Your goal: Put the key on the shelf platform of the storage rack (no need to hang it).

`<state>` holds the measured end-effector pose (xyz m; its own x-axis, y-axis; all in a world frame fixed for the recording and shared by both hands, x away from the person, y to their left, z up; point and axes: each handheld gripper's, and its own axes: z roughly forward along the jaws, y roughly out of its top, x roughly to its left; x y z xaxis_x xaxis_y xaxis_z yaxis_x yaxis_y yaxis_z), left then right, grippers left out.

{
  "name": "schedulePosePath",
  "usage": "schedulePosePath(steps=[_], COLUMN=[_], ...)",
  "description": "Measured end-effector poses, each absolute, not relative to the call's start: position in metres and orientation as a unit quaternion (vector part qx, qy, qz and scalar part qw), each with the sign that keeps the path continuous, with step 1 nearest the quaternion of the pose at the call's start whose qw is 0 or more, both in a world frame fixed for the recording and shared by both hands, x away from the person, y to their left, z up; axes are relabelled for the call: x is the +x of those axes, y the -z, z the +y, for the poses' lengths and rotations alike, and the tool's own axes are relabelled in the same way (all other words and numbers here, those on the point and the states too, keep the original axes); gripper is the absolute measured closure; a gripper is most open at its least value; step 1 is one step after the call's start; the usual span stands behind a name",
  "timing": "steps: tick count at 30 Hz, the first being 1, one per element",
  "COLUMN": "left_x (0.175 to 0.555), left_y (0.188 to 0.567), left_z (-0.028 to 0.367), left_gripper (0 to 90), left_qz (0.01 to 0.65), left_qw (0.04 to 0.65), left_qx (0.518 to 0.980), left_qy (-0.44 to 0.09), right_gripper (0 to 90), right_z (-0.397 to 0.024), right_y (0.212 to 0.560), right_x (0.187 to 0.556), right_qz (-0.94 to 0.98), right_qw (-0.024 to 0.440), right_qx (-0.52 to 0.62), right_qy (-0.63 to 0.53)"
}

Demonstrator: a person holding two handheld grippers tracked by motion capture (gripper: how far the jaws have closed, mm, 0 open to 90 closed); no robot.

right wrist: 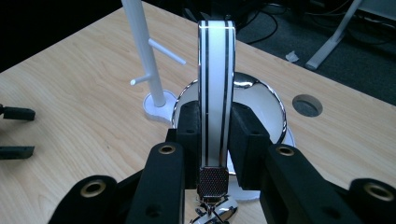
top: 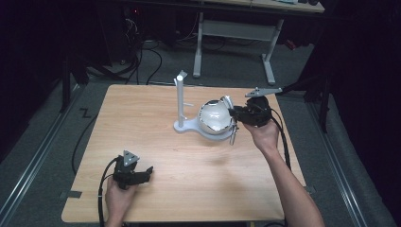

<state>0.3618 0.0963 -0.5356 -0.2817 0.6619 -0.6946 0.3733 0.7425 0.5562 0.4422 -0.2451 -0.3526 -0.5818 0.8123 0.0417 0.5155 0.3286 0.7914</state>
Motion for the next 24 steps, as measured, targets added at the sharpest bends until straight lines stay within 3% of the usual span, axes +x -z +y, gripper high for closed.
schedulePosePath(steps=[24], left_x=[0.362], left_y=[0.536], left_z=[0.097], left_gripper=[19.5], left_qz=[0.785], left_qw=[0.502], left_qx=[0.333], left_qy=[-0.147], right_gripper=[75.5], right_z=[-0.216], right_y=[0.340], right_x=[0.485], right_qz=[0.786], right_qw=[0.216], right_qx=[0.429], right_qy=[-0.390])
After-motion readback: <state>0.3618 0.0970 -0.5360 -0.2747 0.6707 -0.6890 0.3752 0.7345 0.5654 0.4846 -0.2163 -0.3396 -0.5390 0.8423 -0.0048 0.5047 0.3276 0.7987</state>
